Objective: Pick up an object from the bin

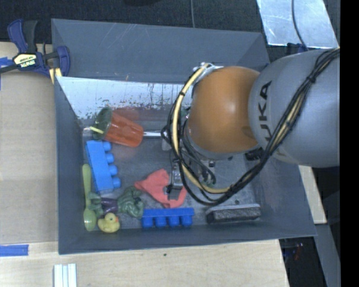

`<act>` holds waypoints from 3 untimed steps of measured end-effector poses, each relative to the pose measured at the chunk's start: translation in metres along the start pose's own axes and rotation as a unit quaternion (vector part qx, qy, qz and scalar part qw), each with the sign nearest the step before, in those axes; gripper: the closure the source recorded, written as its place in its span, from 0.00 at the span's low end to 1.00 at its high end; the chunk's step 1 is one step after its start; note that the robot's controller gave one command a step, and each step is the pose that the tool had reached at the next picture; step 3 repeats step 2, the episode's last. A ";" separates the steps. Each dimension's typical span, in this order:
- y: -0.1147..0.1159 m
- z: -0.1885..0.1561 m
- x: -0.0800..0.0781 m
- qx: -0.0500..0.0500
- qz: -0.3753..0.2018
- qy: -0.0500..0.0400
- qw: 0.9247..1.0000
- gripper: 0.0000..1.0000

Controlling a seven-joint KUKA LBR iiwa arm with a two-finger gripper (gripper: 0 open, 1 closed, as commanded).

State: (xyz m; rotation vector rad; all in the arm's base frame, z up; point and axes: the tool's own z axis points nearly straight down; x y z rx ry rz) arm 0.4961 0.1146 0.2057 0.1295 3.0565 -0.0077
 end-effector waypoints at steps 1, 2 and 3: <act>0.028 0.023 0.010 -0.002 0.029 -0.005 1.000 0.00; -0.004 0.090 0.011 0.000 0.075 -0.004 0.997 0.00; -0.004 0.090 0.011 0.000 0.075 -0.004 0.997 0.00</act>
Offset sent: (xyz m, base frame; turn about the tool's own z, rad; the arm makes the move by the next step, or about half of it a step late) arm -0.0057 -0.0156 -0.1100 0.1717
